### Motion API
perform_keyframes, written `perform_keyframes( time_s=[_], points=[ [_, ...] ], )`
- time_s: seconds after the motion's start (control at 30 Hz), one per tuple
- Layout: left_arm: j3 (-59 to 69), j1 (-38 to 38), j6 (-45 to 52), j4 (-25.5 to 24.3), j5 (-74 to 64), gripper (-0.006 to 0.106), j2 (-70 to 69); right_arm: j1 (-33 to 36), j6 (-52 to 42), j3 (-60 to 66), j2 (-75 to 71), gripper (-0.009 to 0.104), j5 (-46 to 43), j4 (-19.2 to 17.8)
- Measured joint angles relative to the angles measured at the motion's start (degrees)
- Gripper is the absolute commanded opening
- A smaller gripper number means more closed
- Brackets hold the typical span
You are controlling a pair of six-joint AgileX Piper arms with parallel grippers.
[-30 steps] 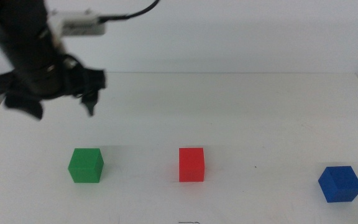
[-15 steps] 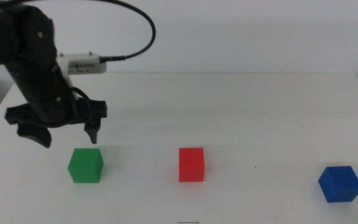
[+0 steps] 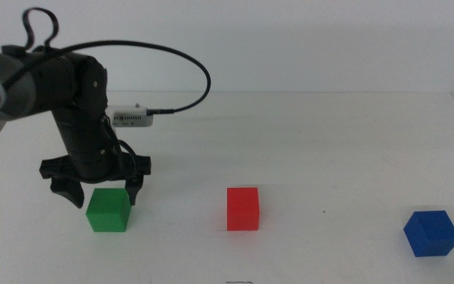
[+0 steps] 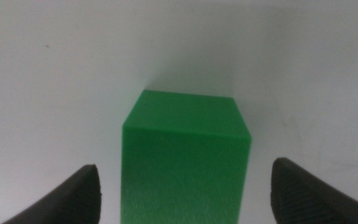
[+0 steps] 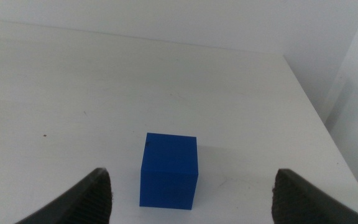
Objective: Stack red cubes first, then green, then blue cubes in a specific spot.
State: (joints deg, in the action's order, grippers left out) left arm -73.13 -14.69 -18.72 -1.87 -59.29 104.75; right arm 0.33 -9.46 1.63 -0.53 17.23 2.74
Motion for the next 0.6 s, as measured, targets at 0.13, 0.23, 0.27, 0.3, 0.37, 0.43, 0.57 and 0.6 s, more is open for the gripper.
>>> perform_keyframes(
  time_s=[0.13,0.23,0.27,0.3,0.37,0.43,0.57,0.6],
  points=[
    [0.0,0.0,0.2,-0.2,0.7,0.092,2.3,0.0,0.0,0.0,0.0,0.066,0.0,0.0],
    [0.0,0.0,0.2,-0.4,1.1,0.087,3.6,0.0,0.0,0.0,0.0,0.066,0.0,0.0],
    [0.0,0.0,0.2,-0.4,1.4,0.085,3.8,0.0,0.0,0.0,0.0,0.066,0.0,0.0],
    [0.0,0.0,0.2,-0.4,1.4,0.080,4.1,0.0,0.0,0.0,0.0,0.066,0.0,0.0],
    [0.0,0.0,0.2,-0.4,1.4,0.071,4.7,0.0,0.0,0.0,0.0,0.066,0.0,0.0],
    [0.0,0.0,0.2,-0.5,1.5,0.057,5.1,0.0,0.0,0.0,0.0,0.066,0.0,0.0],
    [0.0,0.0,0.3,-0.6,1.3,0.029,5.1,0.0,0.0,0.0,0.0,0.066,0.0,0.0],
    [0.0,0.0,0.4,-0.6,1.1,0.022,5.1,0.0,0.0,0.0,0.0,0.066,0.0,0.0]
  ],
)
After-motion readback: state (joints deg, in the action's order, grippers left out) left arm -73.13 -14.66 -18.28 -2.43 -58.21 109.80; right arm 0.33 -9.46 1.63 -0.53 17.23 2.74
